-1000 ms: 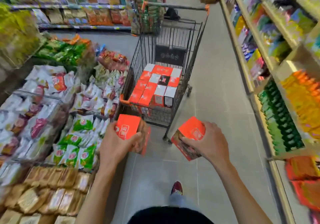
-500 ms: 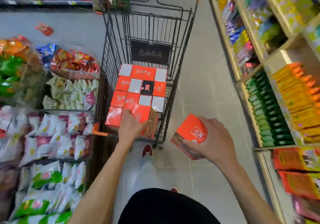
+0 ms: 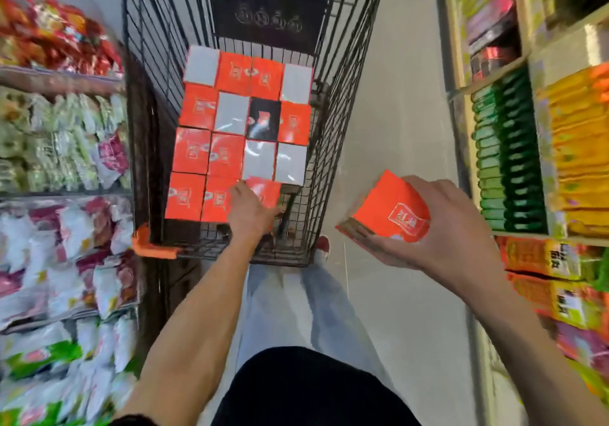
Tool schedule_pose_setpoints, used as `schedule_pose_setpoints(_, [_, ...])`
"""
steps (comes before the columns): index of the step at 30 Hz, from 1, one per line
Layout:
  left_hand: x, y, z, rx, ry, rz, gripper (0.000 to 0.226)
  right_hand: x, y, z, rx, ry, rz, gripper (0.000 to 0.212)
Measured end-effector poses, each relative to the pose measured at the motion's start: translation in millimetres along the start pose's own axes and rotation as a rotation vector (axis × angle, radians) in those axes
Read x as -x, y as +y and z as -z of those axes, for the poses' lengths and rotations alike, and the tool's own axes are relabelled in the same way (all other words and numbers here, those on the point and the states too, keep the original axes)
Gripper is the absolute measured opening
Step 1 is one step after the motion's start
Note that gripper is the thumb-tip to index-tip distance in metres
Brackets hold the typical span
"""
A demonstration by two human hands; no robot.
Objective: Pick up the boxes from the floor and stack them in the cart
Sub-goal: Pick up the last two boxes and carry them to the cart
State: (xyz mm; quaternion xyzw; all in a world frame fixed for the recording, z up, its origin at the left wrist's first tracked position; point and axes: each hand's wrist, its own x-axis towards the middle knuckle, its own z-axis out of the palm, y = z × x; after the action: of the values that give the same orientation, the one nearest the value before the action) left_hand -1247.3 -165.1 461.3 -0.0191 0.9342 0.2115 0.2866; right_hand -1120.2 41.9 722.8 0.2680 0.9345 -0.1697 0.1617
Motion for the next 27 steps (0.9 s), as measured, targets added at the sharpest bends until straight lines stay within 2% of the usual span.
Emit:
schedule_pose_setpoints(10, [-19.6, -25.0, -37.0, -0.279, 0.142, 0.068, 0.100, -23.2, 11.7, 0.5, 0.032, -0.055, 0.043, 0.093])
schedule_pose_setpoints(15, [-26.7, -22.8, -26.7, -0.307, 0.072, 0.022, 0.098, -31.0, 5.8, -6.5, 0.055, -0.015, 0.063, 0.095])
schedule_pose_setpoints(17, [-27.9, -27.4, -13.1, -0.265, 0.071, -0.037, 0.088, -32.6, 0.8, -7.4, 0.040, -0.016, 0.048, 0.098])
schedule_pose_setpoints(19, [-26.6, -35.7, 12.9, -0.199, 0.145, -0.106, 0.068, -33.2, -7.0, -8.0, 0.015, -0.005, 0.031, 0.101])
schedule_pose_setpoints(22, [-25.2, -56.8, 71.8, -0.209, 0.380, -0.264, 0.042, -34.3, -23.1, -11.2, 0.014, 0.037, 0.056, 0.095])
schedule_pose_setpoints(24, [-28.1, -71.9, 116.9, -0.224, 0.512, -0.291, 0.040, -37.0, -37.9, -13.0, 0.010, 0.059, 0.070, 0.093])
schedule_pose_setpoints(27, [-38.6, -96.7, 169.4, -0.208, 0.614, -0.169, 0.047, -42.8, -66.4, -16.9, -0.026, 0.081, 0.066, 0.096])
